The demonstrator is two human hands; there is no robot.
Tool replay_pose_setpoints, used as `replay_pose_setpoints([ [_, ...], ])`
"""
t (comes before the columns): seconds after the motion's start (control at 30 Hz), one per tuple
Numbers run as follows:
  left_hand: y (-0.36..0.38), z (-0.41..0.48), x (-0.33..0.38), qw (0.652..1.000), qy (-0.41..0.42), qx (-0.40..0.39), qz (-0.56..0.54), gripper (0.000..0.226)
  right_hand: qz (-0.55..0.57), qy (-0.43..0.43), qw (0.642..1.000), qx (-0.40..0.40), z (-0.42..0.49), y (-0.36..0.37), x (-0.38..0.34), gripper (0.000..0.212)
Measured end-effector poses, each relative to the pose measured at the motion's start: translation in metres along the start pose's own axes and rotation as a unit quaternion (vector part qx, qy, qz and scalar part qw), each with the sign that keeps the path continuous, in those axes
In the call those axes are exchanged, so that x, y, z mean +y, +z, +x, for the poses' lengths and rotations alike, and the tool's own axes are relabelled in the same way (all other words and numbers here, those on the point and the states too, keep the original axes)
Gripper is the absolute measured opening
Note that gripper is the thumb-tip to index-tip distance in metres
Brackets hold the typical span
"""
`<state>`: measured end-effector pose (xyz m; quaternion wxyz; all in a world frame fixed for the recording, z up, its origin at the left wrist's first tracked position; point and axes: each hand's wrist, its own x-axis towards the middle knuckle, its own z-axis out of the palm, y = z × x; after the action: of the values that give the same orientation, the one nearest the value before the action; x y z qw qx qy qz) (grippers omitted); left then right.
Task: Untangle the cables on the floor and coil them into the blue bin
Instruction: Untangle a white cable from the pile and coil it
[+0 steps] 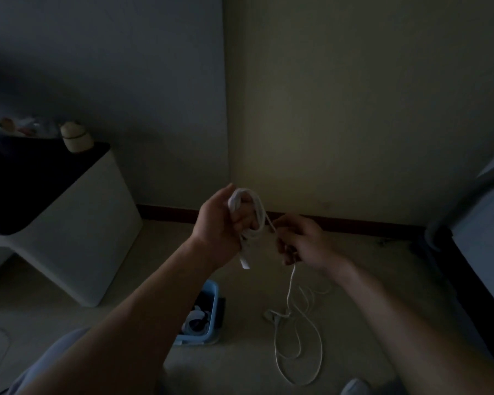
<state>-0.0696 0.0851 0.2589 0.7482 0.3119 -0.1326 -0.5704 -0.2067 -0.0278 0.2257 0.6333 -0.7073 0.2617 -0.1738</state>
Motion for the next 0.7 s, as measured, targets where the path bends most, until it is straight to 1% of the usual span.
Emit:
replay_pose_setpoints([
  [0.07,0.000,0.000,0.002,0.999,0.022,0.019,-0.024,0.033,-0.012,-0.003,1.000,-0.025,0.000,0.004,0.003,0.026],
  [0.17,-0.001,0.000,0.000,0.998,0.041,0.040,-0.025,0.037,-0.057,-0.003,0.996,-0.068,-0.003,0.004,0.001,0.038],
  [0.2,-0.001,0.001,-0.001,0.998,0.045,0.049,-0.024,0.038,-0.066,-0.003,0.994,-0.082,-0.005,0.004,-0.001,0.038],
  [0.23,0.000,0.001,-0.001,0.997,0.048,0.060,-0.025,0.038,-0.068,-0.001,0.993,-0.095,-0.006,0.004,-0.003,0.034],
  [0.3,0.001,0.001,0.000,0.994,0.061,0.085,-0.030,0.039,-0.065,0.004,0.991,-0.119,-0.008,0.004,-0.007,0.017],
  [0.33,0.001,0.002,0.000,0.992,0.070,0.101,-0.032,0.039,-0.074,0.010,0.989,-0.128,-0.009,0.004,-0.008,0.012],
  [0.4,0.000,0.004,0.002,0.987,0.090,0.126,-0.037,0.040,-0.106,0.033,0.983,-0.147,-0.011,0.004,-0.007,0.009],
  [0.47,0.000,0.005,0.002,0.981,0.110,0.157,-0.023,0.040,-0.117,0.063,0.977,-0.165,-0.012,0.006,-0.006,0.016],
  [0.53,0.000,0.006,0.001,0.973,0.136,0.181,0.048,0.039,-0.136,0.058,0.973,-0.175,-0.013,0.010,-0.005,0.022],
  [0.57,-0.001,0.006,-0.001,0.967,0.151,0.183,0.091,0.039,-0.147,0.043,0.973,-0.174,-0.014,0.012,-0.005,0.019],
  [0.63,-0.003,0.009,-0.006,0.947,0.189,0.172,0.195,0.042,-0.144,0.018,0.976,-0.160,-0.014,0.013,-0.008,0.009],
  [0.7,-0.005,0.009,-0.014,0.920,0.199,0.145,0.304,0.054,-0.109,0.002,0.985,-0.137,-0.015,0.011,-0.011,0.014],
])
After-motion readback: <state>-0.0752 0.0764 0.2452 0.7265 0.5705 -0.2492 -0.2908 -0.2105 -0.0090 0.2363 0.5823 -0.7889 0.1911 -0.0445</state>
